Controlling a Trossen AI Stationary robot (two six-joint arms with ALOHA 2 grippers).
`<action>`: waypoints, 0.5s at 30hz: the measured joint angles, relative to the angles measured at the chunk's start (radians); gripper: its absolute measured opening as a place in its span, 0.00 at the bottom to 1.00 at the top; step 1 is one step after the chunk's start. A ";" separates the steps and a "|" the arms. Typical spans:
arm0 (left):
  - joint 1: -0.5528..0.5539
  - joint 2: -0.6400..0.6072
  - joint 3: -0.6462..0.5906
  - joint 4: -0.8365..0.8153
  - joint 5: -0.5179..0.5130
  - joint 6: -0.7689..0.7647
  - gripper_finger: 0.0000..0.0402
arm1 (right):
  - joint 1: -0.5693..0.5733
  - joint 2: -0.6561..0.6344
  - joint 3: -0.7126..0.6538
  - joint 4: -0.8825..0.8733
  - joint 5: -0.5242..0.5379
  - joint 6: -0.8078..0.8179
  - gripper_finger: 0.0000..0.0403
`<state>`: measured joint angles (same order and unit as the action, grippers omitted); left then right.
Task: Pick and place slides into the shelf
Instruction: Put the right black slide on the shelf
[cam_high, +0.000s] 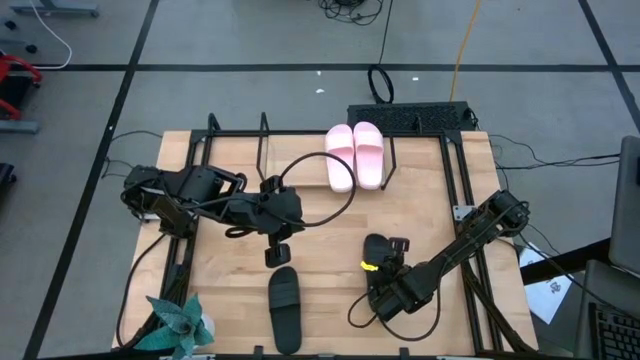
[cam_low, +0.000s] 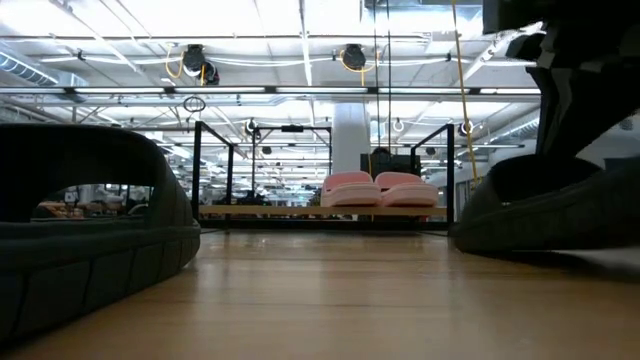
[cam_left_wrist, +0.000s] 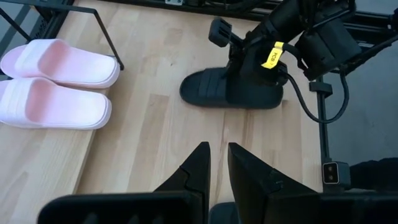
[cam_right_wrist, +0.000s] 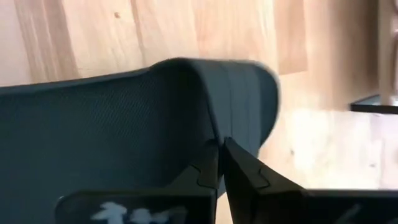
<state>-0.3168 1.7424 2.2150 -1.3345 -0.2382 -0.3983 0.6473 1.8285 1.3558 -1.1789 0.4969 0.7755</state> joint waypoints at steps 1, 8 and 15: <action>0.000 0.000 0.000 0.000 0.000 0.005 0.13 | -0.001 0.001 0.022 -0.025 0.001 -0.008 0.01; 0.019 -0.004 0.000 -0.001 -0.018 0.028 0.13 | -0.034 0.000 0.259 -0.235 0.149 -0.122 0.00; 0.072 -0.038 0.001 -0.014 -0.057 0.030 0.13 | -0.163 -0.001 0.461 -0.324 0.325 -0.373 0.00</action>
<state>-0.2445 1.7040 2.2158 -1.3483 -0.2956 -0.3679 0.4841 1.8278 1.8167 -1.5032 0.8223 0.4030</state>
